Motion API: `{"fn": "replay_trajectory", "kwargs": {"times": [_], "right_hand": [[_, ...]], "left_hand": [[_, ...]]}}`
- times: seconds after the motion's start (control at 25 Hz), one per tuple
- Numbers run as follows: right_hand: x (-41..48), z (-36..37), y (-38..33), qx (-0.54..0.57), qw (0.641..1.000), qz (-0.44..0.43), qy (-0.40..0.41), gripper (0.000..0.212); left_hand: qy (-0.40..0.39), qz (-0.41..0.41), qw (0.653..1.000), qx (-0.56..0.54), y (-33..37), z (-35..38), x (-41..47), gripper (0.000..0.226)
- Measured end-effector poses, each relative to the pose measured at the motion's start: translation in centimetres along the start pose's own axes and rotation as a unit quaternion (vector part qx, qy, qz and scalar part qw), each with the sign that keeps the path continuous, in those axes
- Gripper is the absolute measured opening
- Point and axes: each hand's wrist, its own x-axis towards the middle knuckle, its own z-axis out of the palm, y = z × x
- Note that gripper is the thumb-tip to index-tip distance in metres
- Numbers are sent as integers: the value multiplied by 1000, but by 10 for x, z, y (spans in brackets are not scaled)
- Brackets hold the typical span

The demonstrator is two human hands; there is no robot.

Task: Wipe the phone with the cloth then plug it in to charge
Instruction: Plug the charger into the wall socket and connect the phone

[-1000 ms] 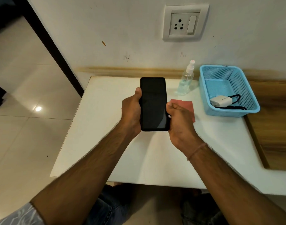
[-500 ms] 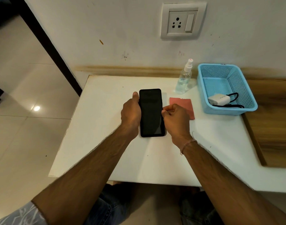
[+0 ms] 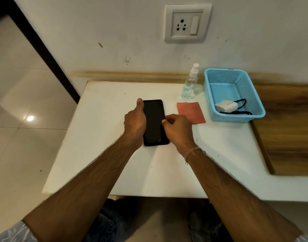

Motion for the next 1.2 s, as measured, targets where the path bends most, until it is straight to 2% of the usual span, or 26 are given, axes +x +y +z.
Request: {"fn": "replay_trajectory", "kwargs": {"times": [0.12, 0.2, 0.28, 0.36, 0.44, 0.52, 0.64, 0.72, 0.84, 0.92, 1.04, 1.2], "right_hand": [[-4, -9, -3, 15, 999, 10, -50, 36], [-6, -27, -3, 11, 999, -10, -37, 37], [-2, -62, -2, 25, 998, -53, 22, 27], [10, -106, -3, 46, 994, -76, 64, 23], [30, -148, -4, 21, 992, -95, 77, 20], [53, -183, -4, -53, 990, -110, 69, 19], [81, -219, -6, -197, 975, -100, -19, 31], [95, -230, -6, -296, 946, -82, -106, 45], [105, -229, -6, -406, 887, -63, -210, 59], [107, -227, -4, -438, 864, -71, -238, 56], [109, -224, -1, -455, 855, -81, -236, 46], [111, -216, 7, -493, 837, -95, -216, 44]], "left_hand": [[5, -22, 1000, -6, 2, 3, -4, 58], [30, -2, 998, 63, 4, 7, -11, 57], [59, 77, 981, 165, 4, 14, -25, 56], [59, 182, 965, 179, 9, 30, -41, 51], [-15, 253, 956, 145, 24, 55, -53, 42], [-105, 295, 938, 150, 44, 85, -63, 31], [-203, 345, 885, 240, 70, 129, -71, 28], [-243, 352, 837, 343, 81, 154, -67, 30], [-239, 369, 732, 519, 88, 178, -54, 33], [-225, 380, 677, 589, 87, 190, -46, 33], [-219, 368, 647, 631, 82, 201, -40, 30], [-208, 364, 603, 678, 79, 211, -34, 24]]}}
